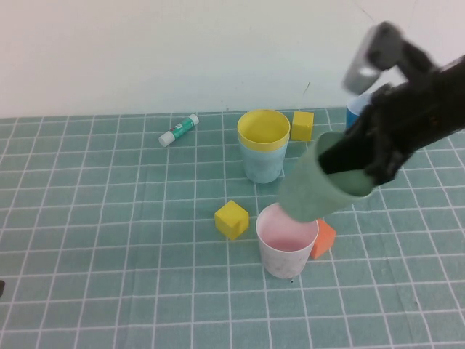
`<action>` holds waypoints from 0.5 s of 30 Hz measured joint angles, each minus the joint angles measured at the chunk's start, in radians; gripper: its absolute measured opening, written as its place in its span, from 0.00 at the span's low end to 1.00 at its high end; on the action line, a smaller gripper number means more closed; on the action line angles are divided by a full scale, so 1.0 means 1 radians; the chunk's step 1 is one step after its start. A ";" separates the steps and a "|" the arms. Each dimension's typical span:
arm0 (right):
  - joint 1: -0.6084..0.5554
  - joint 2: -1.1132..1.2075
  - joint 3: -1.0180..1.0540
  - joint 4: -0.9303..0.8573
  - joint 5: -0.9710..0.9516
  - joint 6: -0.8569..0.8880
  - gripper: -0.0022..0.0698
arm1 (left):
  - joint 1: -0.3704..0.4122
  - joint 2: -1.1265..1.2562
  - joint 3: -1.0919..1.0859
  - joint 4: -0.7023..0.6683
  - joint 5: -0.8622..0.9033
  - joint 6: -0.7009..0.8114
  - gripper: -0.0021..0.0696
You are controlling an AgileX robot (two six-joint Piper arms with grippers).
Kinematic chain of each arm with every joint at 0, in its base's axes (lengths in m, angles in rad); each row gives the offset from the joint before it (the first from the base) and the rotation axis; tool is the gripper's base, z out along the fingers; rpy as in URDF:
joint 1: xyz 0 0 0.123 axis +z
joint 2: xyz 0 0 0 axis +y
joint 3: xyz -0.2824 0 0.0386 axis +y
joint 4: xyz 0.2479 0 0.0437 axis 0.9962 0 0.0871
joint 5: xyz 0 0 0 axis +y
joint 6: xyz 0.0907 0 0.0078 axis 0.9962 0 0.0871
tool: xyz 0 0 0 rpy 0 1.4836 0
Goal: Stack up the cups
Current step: Place the green cup on the pink cup
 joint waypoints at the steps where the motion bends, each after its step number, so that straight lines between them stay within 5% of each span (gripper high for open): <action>1: 0.031 0.003 0.000 0.000 -0.019 -0.012 0.07 | 0.000 0.000 0.000 0.000 -0.009 0.000 0.03; 5: 0.121 0.026 0.000 -0.043 -0.129 -0.018 0.07 | 0.000 0.000 0.002 -0.007 -0.046 0.000 0.03; 15: 0.141 0.113 0.000 -0.186 -0.135 0.052 0.07 | 0.000 0.000 0.002 -0.019 -0.054 0.000 0.03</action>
